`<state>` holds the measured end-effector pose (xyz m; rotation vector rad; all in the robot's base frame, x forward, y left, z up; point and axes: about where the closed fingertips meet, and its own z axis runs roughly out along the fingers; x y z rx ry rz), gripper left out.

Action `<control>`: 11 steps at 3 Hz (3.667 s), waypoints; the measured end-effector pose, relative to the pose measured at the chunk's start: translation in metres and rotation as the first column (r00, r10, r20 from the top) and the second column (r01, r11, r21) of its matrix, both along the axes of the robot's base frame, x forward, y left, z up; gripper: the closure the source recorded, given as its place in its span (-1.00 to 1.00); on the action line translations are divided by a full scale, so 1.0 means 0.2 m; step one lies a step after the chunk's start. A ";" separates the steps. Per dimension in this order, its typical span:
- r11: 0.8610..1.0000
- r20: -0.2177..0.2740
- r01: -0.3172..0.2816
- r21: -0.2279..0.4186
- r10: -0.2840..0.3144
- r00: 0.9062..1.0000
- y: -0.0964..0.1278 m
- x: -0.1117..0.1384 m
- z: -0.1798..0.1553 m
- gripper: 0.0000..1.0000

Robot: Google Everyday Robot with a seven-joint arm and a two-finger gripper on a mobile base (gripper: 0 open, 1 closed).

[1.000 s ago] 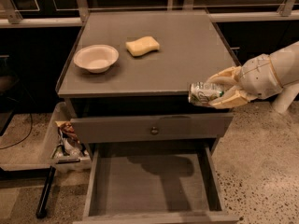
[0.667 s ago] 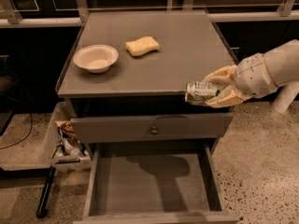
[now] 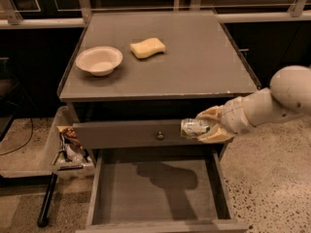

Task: Place 7up can into middle drawer

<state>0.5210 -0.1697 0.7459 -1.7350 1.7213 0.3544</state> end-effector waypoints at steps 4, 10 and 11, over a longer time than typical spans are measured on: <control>0.993 -0.117 0.074 0.095 -0.062 0.991 0.06 0.01 -0.91 1.00; 0.986 -0.106 0.003 0.164 0.014 0.994 0.28 0.02 -1.73 0.16; 0.986 -0.106 0.003 0.164 0.014 0.994 0.28 0.02 -1.73 -0.30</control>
Offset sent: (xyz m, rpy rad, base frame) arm 0.0143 0.0034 -0.1009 0.0883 0.0707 -0.0116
